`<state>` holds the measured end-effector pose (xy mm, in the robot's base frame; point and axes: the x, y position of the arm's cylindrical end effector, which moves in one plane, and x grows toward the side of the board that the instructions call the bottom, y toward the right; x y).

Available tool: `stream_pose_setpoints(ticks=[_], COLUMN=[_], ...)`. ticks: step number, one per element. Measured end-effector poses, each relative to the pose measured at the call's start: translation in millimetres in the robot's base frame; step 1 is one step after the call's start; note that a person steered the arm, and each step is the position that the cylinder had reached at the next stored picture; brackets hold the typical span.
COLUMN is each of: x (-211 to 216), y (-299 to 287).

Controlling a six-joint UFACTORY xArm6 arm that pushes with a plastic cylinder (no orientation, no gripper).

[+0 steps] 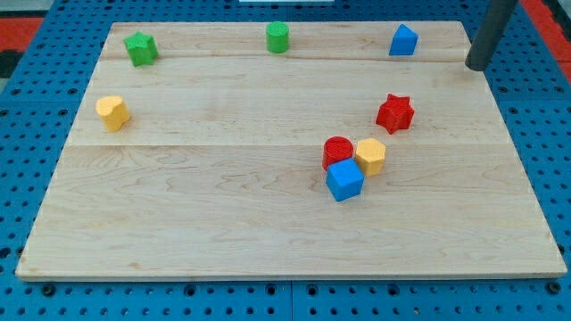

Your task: Slightly push the green star parallel to yellow heart at top left

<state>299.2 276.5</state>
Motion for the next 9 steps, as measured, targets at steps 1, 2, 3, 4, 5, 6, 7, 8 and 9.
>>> stream_pose_setpoints(ticks=[1, 2, 3, 4, 5, 6, 7, 8, 9], x=[7, 19, 19, 19, 20, 7, -23, -53, -66], y=[-63, -132, -239, -357, -469, -543, -544, -526, -495])
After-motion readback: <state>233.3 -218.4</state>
